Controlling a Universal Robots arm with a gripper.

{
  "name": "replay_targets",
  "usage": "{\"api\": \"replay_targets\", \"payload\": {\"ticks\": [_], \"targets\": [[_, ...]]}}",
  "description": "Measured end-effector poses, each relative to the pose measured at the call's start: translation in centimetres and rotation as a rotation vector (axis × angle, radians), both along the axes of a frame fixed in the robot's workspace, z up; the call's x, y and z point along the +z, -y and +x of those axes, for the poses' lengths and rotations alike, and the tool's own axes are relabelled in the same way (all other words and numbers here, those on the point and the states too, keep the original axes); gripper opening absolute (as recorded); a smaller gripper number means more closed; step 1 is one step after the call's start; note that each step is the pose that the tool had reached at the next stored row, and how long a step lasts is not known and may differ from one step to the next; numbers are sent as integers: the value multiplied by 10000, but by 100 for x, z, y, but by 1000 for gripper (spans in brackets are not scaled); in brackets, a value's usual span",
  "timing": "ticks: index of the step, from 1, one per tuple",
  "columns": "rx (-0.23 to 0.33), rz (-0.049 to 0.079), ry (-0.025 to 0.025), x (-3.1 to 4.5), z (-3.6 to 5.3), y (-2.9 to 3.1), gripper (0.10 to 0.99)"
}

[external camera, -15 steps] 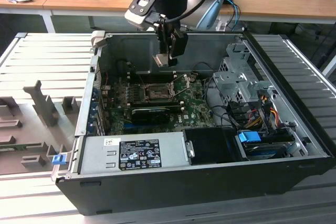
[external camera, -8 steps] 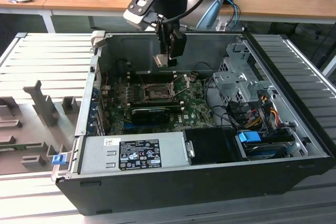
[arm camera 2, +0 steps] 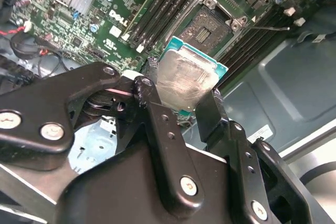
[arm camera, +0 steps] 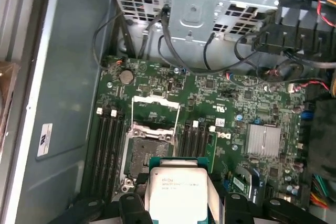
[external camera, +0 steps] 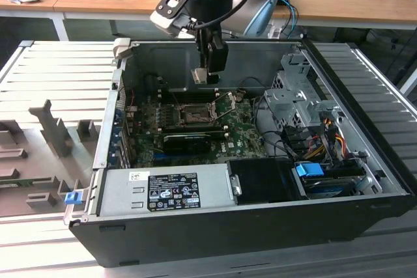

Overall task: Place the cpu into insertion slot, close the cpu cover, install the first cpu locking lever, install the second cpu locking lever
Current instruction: 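Place the cpu into insertion slot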

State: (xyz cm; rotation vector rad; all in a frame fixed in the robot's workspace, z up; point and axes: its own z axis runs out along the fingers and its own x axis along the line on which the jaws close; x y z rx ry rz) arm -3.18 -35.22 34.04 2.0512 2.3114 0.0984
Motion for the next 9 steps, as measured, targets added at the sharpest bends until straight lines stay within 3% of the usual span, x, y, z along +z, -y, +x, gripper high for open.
{"api": "replay_targets", "payload": {"ticks": [4,9], "targets": [[-433,0,0,-6,-2,0,529],[-512,0,0,-50,-4,0,529]]}}
